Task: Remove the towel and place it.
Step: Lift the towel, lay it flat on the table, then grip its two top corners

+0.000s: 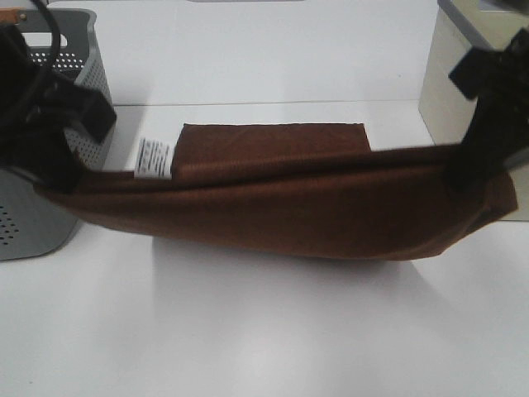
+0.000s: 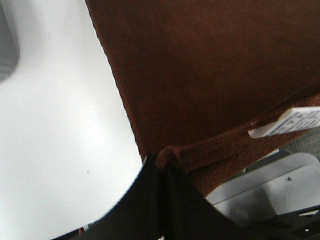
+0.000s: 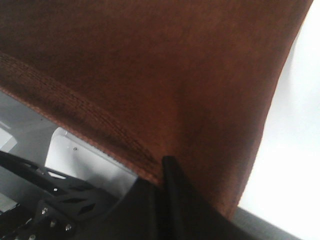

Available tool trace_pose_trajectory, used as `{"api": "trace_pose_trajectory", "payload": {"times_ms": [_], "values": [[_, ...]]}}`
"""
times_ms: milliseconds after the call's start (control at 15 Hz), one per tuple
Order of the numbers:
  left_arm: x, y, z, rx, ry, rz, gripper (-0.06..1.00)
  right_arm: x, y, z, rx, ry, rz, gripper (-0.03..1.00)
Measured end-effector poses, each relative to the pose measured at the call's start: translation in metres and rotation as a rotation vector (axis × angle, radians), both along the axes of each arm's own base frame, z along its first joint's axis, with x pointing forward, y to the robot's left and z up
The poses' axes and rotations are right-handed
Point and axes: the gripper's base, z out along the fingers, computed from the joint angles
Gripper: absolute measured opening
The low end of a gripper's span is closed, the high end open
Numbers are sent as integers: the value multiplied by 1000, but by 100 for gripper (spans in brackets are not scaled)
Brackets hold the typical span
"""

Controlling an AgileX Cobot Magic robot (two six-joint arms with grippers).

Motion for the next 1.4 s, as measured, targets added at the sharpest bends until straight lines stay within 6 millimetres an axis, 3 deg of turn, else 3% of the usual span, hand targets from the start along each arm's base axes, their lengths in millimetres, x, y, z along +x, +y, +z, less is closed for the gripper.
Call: {"api": "trace_pose_trajectory", "payload": {"times_ms": [200,533,800,933,1067,1267,1400], "values": [[-21,-5,-37,12,118,-4,0,-32,-6,-38,-5,145,-9,0],[-52,-11,-79,32,237,-34,0,-60,-11,-82,-13,297,-42,0],[-56,-10,-86,25,245,-26,0,-66,-13,-94,-17,308,-65,1],[-55,-8,-88,48,237,-39,4,-64,-17,-96,-58,285,-55,6],[-56,-7,-89,52,238,-63,22,-65,-20,-99,-97,276,-42,18],[-59,-10,-89,13,268,-92,61,-65,-23,-99,-114,274,-40,58],[-59,-11,-89,7,272,-96,67,-66,-23,-99,-108,289,-39,75]]}}
